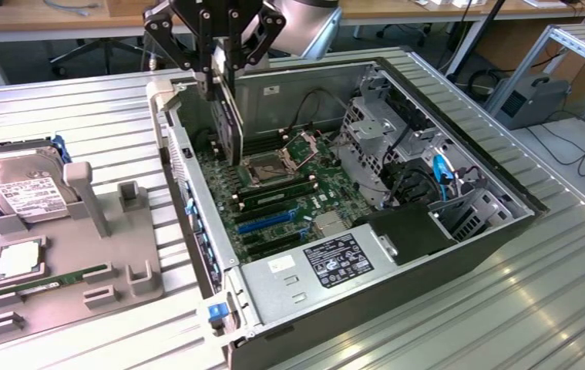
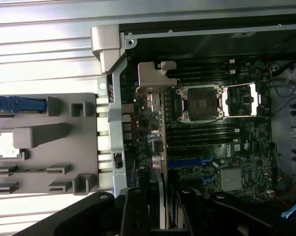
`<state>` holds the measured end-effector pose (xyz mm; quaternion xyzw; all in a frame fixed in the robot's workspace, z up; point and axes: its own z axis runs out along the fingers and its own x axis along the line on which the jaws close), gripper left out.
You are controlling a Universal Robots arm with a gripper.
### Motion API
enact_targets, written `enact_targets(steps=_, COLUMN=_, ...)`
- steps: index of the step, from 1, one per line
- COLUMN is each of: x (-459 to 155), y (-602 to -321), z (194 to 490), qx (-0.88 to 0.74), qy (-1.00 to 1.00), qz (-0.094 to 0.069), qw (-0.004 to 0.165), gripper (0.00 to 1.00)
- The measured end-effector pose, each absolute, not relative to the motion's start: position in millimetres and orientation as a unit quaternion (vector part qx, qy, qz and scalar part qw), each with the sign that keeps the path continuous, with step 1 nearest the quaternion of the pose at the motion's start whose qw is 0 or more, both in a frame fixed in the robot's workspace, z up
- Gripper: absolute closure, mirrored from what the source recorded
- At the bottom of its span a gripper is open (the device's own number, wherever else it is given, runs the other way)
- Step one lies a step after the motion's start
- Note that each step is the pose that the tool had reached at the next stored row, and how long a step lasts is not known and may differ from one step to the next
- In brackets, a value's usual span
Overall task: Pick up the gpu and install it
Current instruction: 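Pick up the gpu and move the gpu toward the slot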
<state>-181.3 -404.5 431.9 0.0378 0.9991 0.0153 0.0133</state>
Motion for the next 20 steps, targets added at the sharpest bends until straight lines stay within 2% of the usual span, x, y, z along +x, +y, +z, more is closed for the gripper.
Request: enact_targets(steps=20, x=-170, y=-405, z=429, qx=0.038, qy=0.999, qz=0.015, qw=0.013, gripper=0.73)
